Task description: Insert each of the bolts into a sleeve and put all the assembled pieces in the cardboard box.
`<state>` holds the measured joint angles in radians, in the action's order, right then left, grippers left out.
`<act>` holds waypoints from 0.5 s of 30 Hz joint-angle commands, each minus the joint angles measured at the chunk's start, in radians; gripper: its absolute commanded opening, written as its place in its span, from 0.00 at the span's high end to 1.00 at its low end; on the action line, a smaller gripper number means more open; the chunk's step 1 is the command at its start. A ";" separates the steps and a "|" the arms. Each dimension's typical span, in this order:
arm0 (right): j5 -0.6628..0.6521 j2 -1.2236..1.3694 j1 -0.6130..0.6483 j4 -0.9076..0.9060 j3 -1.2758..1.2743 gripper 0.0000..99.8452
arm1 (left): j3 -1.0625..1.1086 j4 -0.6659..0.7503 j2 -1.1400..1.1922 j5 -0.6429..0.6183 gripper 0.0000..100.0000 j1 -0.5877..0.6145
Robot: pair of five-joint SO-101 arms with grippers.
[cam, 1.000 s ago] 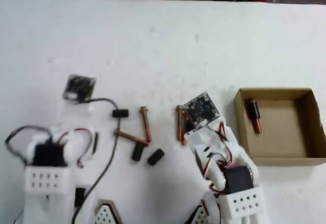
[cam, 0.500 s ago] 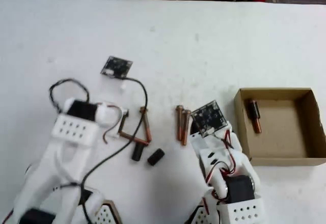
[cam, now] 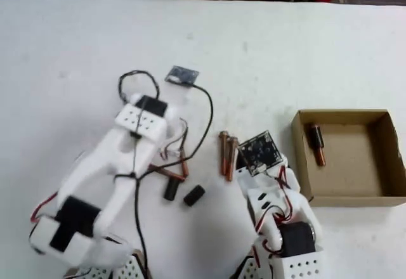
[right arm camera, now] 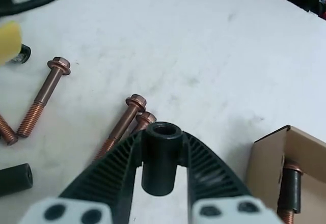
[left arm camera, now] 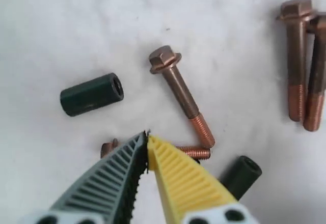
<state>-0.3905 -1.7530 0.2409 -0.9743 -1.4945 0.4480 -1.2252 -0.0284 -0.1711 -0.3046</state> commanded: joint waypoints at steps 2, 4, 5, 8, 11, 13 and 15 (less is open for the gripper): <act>0.000 -0.016 -0.005 0.021 0.006 0.98 | -0.126 0.021 0.107 -0.104 0.98 -0.048; 0.000 -0.016 -0.005 0.018 0.006 0.98 | -0.153 0.021 0.143 -0.149 0.98 -0.068; 0.000 -0.016 -0.005 0.018 0.006 0.98 | -0.170 0.021 0.162 -0.167 0.98 -0.071; 0.000 -0.016 -0.005 0.018 0.005 0.98 | -0.215 0.021 0.222 -0.192 0.98 -0.068; 0.000 -0.016 -0.005 0.018 0.005 0.98 | -0.249 0.021 0.283 -0.230 0.98 -0.064; 0.000 -0.016 -0.005 0.018 0.005 0.98 | -0.276 0.021 0.321 -0.267 0.98 -0.064; 0.000 -0.016 -0.005 0.018 0.005 0.98 | -0.302 0.017 0.352 -0.296 0.98 -0.064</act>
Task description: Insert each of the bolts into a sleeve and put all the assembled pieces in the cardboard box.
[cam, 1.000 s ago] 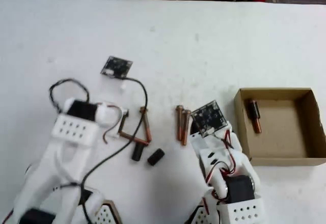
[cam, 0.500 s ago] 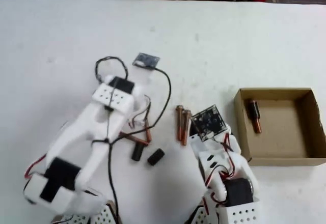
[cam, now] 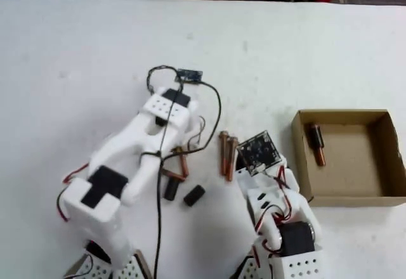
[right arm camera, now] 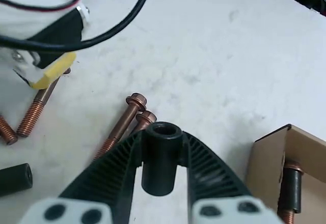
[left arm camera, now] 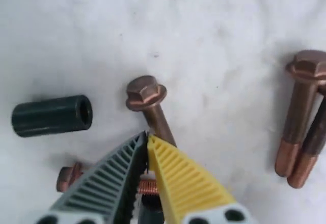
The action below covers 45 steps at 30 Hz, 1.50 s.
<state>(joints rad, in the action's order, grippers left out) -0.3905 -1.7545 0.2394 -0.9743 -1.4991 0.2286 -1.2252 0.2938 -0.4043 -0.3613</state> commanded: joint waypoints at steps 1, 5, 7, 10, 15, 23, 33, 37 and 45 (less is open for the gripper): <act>0.000 -0.015 -0.004 0.018 0.009 0.98 | -0.092 0.015 0.039 -0.068 0.98 -0.007; 0.000 -0.015 -0.004 0.018 0.009 0.98 | -0.104 0.017 0.050 -0.064 0.98 -0.007; 0.000 -0.015 -0.004 0.018 0.009 0.98 | -0.104 0.015 0.048 -0.064 0.98 -0.007; 0.000 -0.015 -0.004 0.018 0.009 0.98 | -0.104 0.014 0.048 -0.064 0.98 -0.007; 0.000 -0.015 -0.004 0.018 0.009 0.98 | -0.155 -0.072 0.047 -0.063 0.98 -0.007; 0.000 -0.015 -0.004 0.018 0.009 0.98 | -0.201 -0.127 0.056 -0.008 0.98 -0.008; 0.000 -0.015 -0.004 0.018 0.009 0.98 | -0.199 -0.135 0.058 -0.014 0.86 -0.007; 0.000 -0.015 -0.004 0.018 0.009 0.98 | -0.163 -0.095 0.058 -0.014 0.90 -0.005; 0.000 -0.015 -0.004 0.018 0.009 0.98 | -0.080 0.023 0.058 -0.015 0.91 0.068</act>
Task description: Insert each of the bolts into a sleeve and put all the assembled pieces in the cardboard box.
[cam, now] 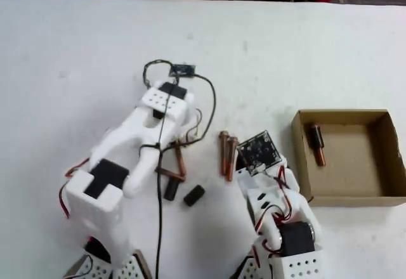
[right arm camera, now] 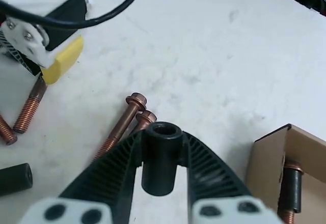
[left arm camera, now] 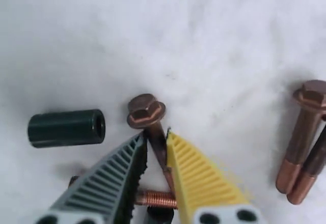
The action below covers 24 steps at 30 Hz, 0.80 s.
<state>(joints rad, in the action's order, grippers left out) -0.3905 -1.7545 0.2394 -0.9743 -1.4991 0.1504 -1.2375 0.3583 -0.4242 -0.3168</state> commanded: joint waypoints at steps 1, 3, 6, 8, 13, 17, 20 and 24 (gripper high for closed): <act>0.000 -0.015 -0.004 0.018 0.009 0.98 | -0.002 0.035 -0.007 0.005 0.91 0.021; 0.000 -0.015 -0.004 0.018 0.009 0.98 | 0.005 0.061 -0.005 0.005 0.91 0.016; 0.000 -0.015 -0.004 0.018 0.009 0.98 | 0.014 0.083 0.008 0.005 0.91 0.016; 0.000 -0.015 -0.004 0.018 0.009 0.98 | 0.012 0.086 0.036 0.005 0.91 0.016; 0.000 -0.015 -0.004 0.018 0.009 0.98 | -0.018 0.103 0.093 0.005 0.91 0.016; 0.000 -0.015 -0.004 0.018 0.008 0.98 | -0.026 0.103 0.096 0.005 0.91 0.016; 0.000 -0.016 -0.002 0.056 -0.028 0.98 | -0.025 0.103 0.096 0.005 0.91 0.002; 0.000 -0.016 -0.002 0.168 -0.092 0.98 | -0.021 0.103 0.096 0.005 0.91 -0.021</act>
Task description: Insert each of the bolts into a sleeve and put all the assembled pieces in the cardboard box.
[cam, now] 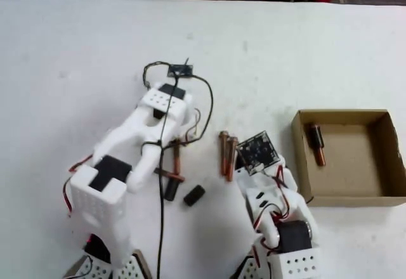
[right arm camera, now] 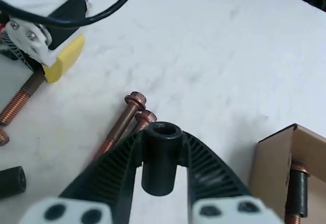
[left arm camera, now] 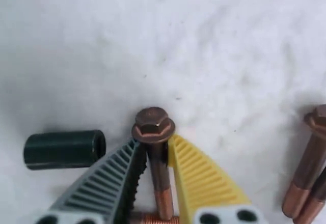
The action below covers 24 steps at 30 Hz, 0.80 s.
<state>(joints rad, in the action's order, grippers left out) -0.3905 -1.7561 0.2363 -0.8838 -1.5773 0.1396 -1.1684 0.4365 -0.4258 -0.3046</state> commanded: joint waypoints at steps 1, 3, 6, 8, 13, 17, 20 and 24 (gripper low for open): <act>0.000 -0.015 0.001 0.105 -0.028 0.98 | -0.011 0.034 0.018 0.008 0.91 -0.036; 0.000 -0.015 0.001 0.148 -0.051 0.98 | -0.011 0.032 0.018 0.011 0.91 -0.042; 0.000 -0.015 0.001 0.174 -0.061 0.98 | -0.011 0.032 0.018 0.012 0.91 -0.041; 0.002 -0.015 0.001 0.171 -0.063 0.98 | -0.011 0.032 0.018 0.012 0.91 -0.036; 0.006 -0.015 -0.001 0.165 -0.064 0.98 | -0.011 0.037 0.018 0.012 0.91 -0.038; 0.009 -0.015 0.001 0.136 -0.064 0.98 | -0.011 0.037 0.019 0.012 0.91 -0.038; 0.009 -0.015 0.001 0.131 -0.064 0.98 | -0.009 0.034 0.019 0.012 0.91 -0.038; 0.012 -0.015 0.002 0.131 -0.064 0.98 | 0.029 0.043 0.019 0.014 0.91 -0.039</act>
<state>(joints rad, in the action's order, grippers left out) -0.3905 -1.7561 0.2394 -0.7472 -1.6494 0.1381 -1.1684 0.4427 -0.4258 -0.3184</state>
